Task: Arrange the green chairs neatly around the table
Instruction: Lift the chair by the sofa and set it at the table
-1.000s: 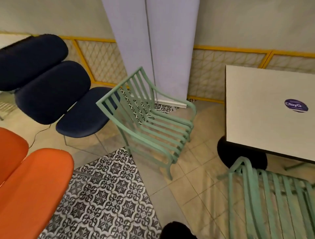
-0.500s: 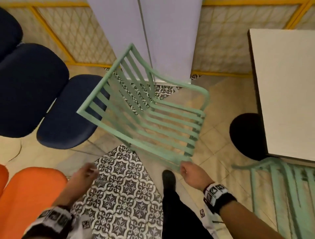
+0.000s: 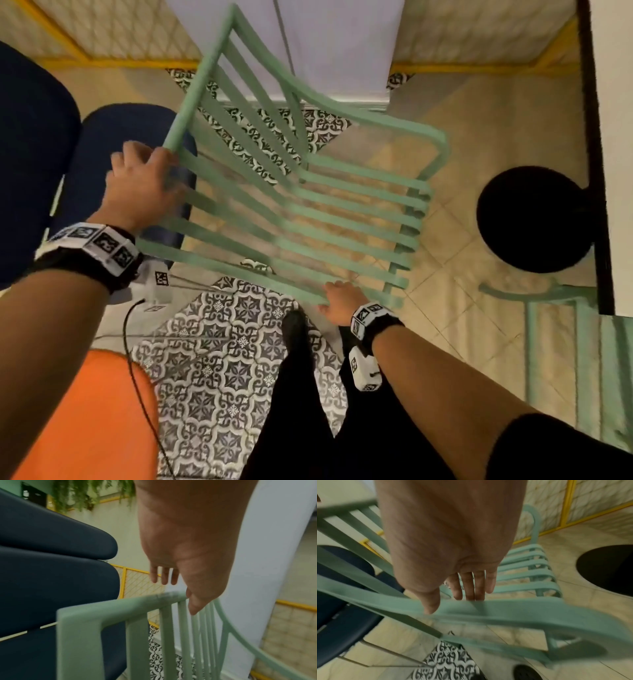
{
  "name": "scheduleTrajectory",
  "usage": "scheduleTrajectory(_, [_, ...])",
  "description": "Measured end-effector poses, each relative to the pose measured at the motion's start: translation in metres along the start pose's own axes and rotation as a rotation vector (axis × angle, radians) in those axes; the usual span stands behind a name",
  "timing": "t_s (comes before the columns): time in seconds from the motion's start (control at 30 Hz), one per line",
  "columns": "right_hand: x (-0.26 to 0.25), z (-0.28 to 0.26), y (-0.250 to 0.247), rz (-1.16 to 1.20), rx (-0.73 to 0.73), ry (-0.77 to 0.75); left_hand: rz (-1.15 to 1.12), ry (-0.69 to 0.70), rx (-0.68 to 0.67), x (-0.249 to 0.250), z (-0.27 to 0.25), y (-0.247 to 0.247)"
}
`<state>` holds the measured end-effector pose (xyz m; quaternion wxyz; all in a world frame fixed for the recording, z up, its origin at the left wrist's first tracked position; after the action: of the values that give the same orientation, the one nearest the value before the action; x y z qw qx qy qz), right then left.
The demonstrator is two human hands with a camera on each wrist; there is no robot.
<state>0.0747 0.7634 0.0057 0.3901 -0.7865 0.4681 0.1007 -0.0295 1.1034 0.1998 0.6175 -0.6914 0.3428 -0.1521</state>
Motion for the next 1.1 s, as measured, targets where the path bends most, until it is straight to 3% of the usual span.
scheduleTrajectory(0.07, [0.004, 0.000, 0.013, 0.006, -0.012, 0.048, -0.007, 0.001, -0.164, -0.002, 0.016, 0.011])
scheduleTrajectory(0.13, [0.005, -0.003, 0.020, 0.013, 0.019, 0.090, -0.020, 0.050, -0.228, -0.004, 0.027, 0.019])
scheduleTrajectory(0.37, [0.010, 0.002, 0.020, -0.053, 0.033, 0.124, -0.080, 0.170, 0.006, -0.012, 0.049, 0.030])
scheduleTrajectory(0.53, [0.024, 0.018, -0.013, -0.091, 0.076, 0.161, -0.153, 0.198, 0.134, 0.000, 0.074, 0.028])
scheduleTrajectory(0.87, [0.074, 0.073, -0.128, -0.232, 0.167, 0.209, -0.258, 0.130, 0.149, 0.058, 0.150, 0.000])
scheduleTrajectory(1.1, [0.106, 0.088, -0.176, -0.279, 0.213, 0.198, -0.380, 0.128, 0.080, 0.086, 0.171, -0.009])
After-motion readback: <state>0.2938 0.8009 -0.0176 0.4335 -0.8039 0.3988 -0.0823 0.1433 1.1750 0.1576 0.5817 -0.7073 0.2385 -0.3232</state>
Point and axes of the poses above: each hand's wrist, its own z-axis towards the middle knuckle, its own y-axis out of the palm, x = y × z, the point moved 2 cm from there along z, towards the middle knuckle, and after that the axes turned 14 degrees about z, right-handed, at the moved point
